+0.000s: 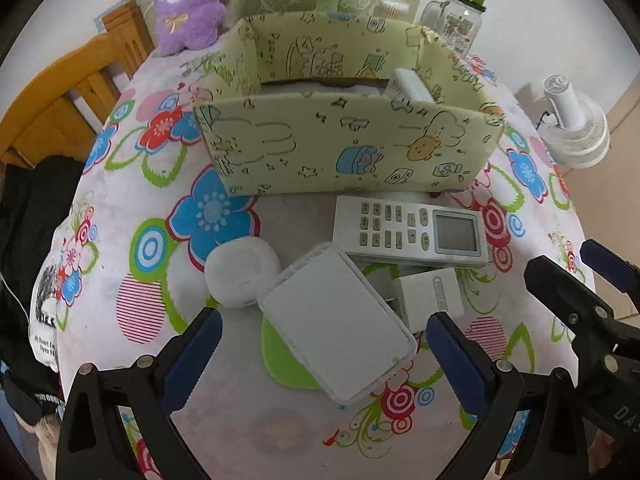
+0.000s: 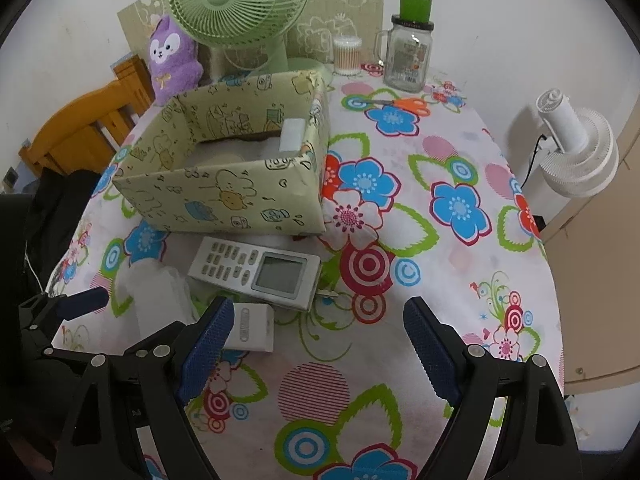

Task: Organize rigid objects
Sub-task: 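Grasp the clear plastic container with the left gripper, then grasp small white printed box with right gripper while left holds container, then lift clear container with left tool while right tool lifts white box toward fabric box, then lower container into fabric box with left tool while right tool lowers white box in, then open both grippers releasing the items and withdraw from the fabric box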

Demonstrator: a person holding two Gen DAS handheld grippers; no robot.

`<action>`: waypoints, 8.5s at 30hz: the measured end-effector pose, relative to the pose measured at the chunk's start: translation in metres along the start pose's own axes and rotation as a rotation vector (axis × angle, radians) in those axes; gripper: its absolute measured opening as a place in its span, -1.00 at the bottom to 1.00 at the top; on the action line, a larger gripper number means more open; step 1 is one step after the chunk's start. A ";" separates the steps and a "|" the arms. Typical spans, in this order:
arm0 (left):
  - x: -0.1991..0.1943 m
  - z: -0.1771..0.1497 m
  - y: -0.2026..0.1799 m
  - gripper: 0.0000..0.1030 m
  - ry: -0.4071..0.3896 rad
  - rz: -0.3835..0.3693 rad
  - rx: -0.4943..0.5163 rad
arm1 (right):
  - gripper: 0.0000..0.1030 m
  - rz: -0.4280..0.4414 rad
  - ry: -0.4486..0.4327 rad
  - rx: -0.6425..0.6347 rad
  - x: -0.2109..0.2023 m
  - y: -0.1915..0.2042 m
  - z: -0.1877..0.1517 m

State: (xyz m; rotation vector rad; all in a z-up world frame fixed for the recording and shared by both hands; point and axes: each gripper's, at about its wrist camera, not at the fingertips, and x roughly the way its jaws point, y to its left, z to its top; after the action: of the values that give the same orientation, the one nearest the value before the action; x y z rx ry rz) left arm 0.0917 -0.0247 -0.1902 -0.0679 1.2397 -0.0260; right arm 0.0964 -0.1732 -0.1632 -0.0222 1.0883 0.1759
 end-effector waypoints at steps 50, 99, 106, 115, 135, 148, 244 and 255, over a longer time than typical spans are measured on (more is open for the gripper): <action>0.019 -0.016 0.016 0.19 0.042 -0.003 0.173 | 0.72 0.035 0.134 0.048 0.063 0.044 -0.016; -0.037 -0.027 0.007 0.17 -0.053 -0.093 0.208 | -0.03 -0.050 0.074 0.081 -0.004 0.043 -0.042; -0.059 -0.031 0.014 0.17 -0.089 -0.106 0.204 | -0.03 -0.079 0.035 0.077 -0.033 0.056 -0.042; -0.094 -0.028 0.022 0.17 -0.143 -0.103 0.224 | -0.03 -0.097 -0.026 0.092 -0.067 0.071 -0.036; -0.147 -0.009 0.030 0.17 -0.241 -0.107 0.238 | -0.03 -0.122 -0.099 0.092 -0.114 0.086 -0.007; -0.158 0.021 0.038 0.17 -0.280 -0.102 0.206 | -0.03 -0.102 -0.125 0.061 -0.118 0.091 0.032; -0.008 0.150 0.038 0.87 -0.117 0.116 0.182 | -0.02 0.071 0.113 0.066 0.065 0.035 0.131; -0.003 0.143 0.042 0.87 -0.092 0.115 0.165 | 0.03 0.028 0.111 0.022 0.063 0.043 0.123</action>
State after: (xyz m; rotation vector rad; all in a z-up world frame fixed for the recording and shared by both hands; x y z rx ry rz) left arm 0.2257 0.0224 -0.1437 0.1443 1.1433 -0.0247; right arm 0.2266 -0.1101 -0.1588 0.0029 1.2013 0.1895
